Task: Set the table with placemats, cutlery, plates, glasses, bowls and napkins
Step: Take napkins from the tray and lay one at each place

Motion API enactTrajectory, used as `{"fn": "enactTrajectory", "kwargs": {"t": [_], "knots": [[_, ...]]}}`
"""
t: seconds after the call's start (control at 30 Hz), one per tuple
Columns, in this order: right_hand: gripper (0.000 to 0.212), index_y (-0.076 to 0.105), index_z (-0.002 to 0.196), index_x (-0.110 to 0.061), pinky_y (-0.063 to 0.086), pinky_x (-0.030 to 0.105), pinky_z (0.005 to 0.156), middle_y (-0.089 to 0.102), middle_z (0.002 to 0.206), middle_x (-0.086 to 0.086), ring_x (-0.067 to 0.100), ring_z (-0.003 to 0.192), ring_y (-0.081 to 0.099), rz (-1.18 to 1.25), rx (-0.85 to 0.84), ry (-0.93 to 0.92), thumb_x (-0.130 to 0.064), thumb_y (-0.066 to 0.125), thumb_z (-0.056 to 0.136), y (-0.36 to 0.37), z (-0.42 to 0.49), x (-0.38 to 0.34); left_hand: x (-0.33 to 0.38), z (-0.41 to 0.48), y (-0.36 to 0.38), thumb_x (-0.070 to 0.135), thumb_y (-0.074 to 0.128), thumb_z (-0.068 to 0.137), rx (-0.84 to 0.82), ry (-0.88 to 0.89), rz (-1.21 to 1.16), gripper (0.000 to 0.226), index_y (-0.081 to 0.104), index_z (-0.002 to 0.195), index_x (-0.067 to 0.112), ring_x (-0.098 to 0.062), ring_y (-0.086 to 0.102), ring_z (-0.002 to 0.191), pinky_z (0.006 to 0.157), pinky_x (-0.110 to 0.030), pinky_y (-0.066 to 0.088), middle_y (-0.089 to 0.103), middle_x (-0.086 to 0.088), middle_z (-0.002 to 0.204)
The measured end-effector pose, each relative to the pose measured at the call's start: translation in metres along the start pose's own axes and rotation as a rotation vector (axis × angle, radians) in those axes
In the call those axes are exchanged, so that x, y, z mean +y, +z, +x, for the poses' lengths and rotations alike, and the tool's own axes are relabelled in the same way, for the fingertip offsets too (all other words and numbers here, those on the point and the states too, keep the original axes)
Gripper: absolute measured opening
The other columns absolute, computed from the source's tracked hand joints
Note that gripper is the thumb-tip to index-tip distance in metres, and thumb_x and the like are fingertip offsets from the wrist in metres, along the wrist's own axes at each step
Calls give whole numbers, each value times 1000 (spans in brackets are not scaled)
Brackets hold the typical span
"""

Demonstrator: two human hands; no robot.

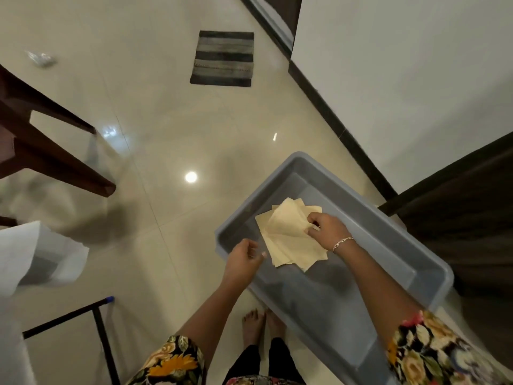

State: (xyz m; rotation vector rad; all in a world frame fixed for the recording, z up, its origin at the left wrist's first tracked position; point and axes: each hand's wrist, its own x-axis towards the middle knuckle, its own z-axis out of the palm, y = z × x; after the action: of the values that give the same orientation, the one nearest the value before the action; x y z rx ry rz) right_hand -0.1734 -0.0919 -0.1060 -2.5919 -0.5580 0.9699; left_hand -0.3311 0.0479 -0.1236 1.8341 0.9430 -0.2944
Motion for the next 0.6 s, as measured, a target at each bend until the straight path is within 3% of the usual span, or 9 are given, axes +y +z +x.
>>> {"fn": "enactTrajectory", "kwargs": {"t": [0.13,0.27,0.4,0.5,0.6], "knots": [[22,45,71,-21,27,22,52,42,62,-8,6,58,39,74,117,-138,-17,58,88,-49,-65,-39,25,-37,-20,26,61,90,1,17,-181,27,55,111,10,-20,57,97,88,-35,48,58,-3,100],[14,52,75,-14,32,26,59,49,68,-1,10,61,43,217,147,-255,-16,59,87,-99,-140,-81,57,-80,-54,31,60,89,-39,83,-490,26,59,100,8,-22,56,87,80,-35,47,59,-12,95],[10,60,79,-10,45,20,57,62,63,-8,8,60,57,636,42,-336,-5,58,87,-140,-215,-116,92,-138,-91,21,53,93,-117,131,-895,11,59,97,14,-19,60,97,84,-29,49,63,-6,101],[11,64,96,-6,51,22,60,69,80,3,13,68,65,802,-74,-348,-8,57,87,-154,-256,-125,110,-183,-108,31,55,89,-196,264,-1003,27,60,106,11,-20,64,97,80,-29,53,68,-8,104],[10,65,93,-11,50,27,59,69,79,6,17,69,64,834,-112,-370,-10,56,88,-153,-289,-123,111,-232,-114,23,57,81,-192,271,-1187,38,57,114,3,-24,66,92,80,-35,56,68,-14,102]]}}
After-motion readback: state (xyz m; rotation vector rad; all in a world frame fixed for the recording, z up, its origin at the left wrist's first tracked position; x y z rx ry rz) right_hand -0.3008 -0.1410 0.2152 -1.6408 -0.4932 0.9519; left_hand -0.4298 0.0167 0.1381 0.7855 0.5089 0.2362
